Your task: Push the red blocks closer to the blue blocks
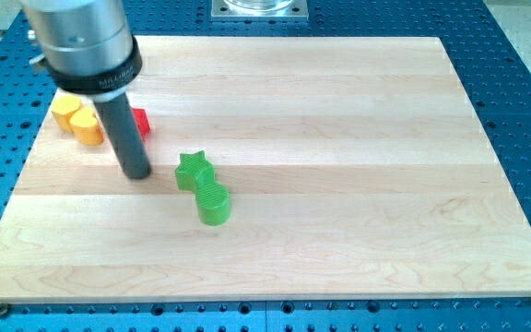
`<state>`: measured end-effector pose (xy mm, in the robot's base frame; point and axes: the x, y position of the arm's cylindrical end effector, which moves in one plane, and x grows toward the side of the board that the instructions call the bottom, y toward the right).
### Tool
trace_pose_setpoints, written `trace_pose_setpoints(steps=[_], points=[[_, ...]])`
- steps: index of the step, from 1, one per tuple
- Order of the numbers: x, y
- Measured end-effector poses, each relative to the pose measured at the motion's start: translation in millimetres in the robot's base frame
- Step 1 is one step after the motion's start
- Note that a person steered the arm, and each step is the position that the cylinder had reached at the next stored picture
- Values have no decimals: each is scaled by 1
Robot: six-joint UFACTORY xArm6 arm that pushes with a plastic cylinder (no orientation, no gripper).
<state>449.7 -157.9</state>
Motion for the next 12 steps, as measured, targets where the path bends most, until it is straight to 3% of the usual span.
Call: trace_pose_setpoints(steps=[1, 2, 3, 6, 7, 9, 10, 11, 12], points=[[-44, 0], [33, -19], [12, -49], [-130, 4], [-112, 17], [-131, -19], [-118, 22], [-161, 24], [-162, -10]])
